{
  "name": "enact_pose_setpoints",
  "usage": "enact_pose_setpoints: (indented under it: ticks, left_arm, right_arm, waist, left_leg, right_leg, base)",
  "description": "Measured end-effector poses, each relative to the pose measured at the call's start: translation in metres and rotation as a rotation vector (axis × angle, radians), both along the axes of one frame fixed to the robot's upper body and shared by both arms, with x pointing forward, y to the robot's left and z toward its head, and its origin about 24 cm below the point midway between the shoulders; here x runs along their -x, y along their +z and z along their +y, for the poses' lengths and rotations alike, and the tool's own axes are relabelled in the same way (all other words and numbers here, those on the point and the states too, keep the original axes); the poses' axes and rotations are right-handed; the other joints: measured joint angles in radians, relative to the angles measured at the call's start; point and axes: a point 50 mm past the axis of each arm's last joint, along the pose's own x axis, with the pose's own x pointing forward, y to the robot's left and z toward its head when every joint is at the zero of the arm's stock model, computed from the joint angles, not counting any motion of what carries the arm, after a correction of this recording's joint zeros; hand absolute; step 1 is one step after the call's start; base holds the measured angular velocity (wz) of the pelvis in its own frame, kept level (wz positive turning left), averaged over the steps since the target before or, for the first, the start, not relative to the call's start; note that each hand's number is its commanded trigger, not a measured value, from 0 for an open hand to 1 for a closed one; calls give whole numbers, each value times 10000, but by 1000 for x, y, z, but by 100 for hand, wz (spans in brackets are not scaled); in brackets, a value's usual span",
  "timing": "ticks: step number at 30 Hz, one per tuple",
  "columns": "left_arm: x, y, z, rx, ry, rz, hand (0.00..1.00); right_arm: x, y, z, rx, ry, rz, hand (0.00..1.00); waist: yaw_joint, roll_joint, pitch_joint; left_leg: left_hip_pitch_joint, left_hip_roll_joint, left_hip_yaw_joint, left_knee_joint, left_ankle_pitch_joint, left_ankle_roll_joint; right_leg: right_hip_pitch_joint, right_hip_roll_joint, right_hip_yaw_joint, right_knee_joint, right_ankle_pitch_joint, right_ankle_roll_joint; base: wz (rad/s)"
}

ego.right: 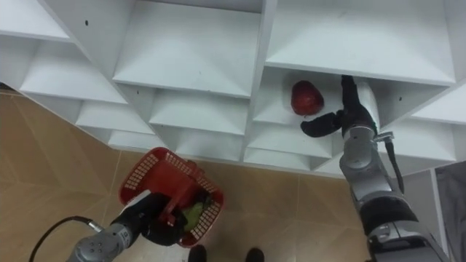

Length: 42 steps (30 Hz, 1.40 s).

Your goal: Collect fruits from the closet

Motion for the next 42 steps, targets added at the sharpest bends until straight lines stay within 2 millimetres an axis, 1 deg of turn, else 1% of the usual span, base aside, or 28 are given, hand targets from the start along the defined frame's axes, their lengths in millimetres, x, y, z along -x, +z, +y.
enact_pose_setpoints:
  ticks: [14,35,42]
  left_arm:
    - [0,-2,-3,278,227,130,100]
    - [0,-2,-4,384,271,136,100]
    - [4,-6,-6,311,128,350,100]
  right_arm:
    - [-7,12,6,-55,272,-490,0]
    - [-7,10,9,-206,706,-161,0]
    - [-3,-2,10,-46,832,452,0]
  waist:
    - [-3,7,-2]
    - [11,15,-7]
    - [5,19,-1]
  left_leg:
    - [-3,-3,-23,7,28,-7]
    - [17,-3,-11,17,36,-6]
    - [33,-7,-4,10,42,-2]
  right_leg:
    - [3,-5,13,22,2,-3]
    - [14,-9,19,27,7,-11]
    - [32,-17,1,27,7,-11]
  base:
    - [0]
    - [0]
    - [0]
